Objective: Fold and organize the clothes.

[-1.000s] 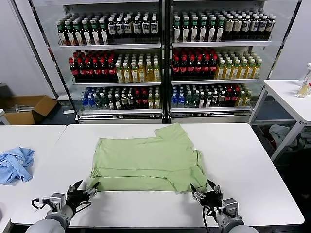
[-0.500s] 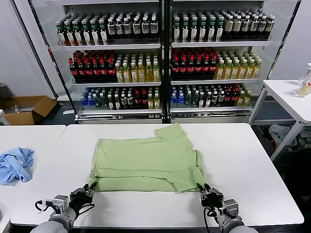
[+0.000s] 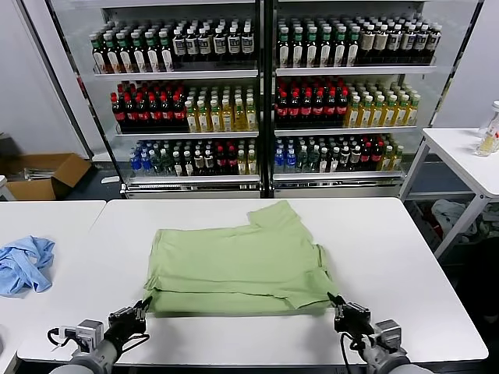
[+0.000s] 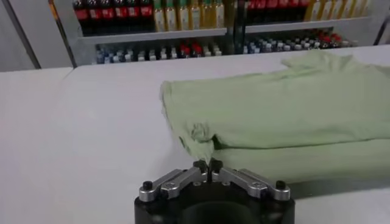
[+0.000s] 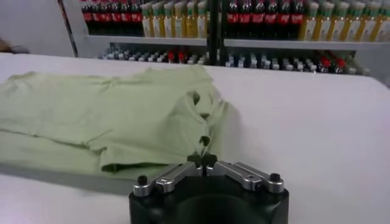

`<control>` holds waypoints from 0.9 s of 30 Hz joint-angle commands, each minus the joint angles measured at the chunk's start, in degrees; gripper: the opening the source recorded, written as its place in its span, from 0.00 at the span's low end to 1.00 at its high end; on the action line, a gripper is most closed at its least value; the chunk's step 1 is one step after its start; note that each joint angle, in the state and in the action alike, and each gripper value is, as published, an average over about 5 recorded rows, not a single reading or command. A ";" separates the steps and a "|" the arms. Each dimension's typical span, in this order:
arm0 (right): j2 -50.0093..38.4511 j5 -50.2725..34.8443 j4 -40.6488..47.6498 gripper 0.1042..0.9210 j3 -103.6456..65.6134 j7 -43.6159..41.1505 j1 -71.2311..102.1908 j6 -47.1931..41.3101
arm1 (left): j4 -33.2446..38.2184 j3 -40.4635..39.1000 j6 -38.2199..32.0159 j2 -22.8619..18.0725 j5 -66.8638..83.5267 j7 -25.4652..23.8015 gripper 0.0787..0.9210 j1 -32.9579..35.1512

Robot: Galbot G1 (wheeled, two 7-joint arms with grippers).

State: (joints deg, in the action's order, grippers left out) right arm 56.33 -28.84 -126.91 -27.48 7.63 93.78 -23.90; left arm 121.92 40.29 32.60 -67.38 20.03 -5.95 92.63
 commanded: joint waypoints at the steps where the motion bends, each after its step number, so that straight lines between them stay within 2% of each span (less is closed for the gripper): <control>1: -0.81 0.23 -5.17 0.01 -5.03 -0.91 7.59 0.19 | 6.62 0.60 -0.10 0.03 -0.33 -0.06 0.01 7.29; 12: 1.32 5.12 -7.16 0.01 -5.26 -1.12 12.75 1.65 | 7.36 0.25 -1.26 -0.28 -4.50 0.07 0.01 13.17; 15: 1.67 6.34 -7.19 0.03 -4.80 -0.53 13.01 1.44 | 7.66 0.21 -0.78 -0.29 -5.82 0.74 0.04 13.29; 22: 0.34 6.68 -9.12 0.27 -8.75 -1.51 12.77 1.08 | 10.10 3.11 -0.02 0.30 -5.75 1.12 0.26 11.05; 27: -1.32 2.51 -11.16 0.44 -11.65 -1.06 8.96 0.62 | 12.54 4.88 0.33 0.86 -3.31 1.03 0.43 7.38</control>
State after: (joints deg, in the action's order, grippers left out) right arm 55.54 -25.46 -135.65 -35.78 7.06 102.42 -23.69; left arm 131.71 43.38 32.68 -66.49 16.12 -5.11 101.58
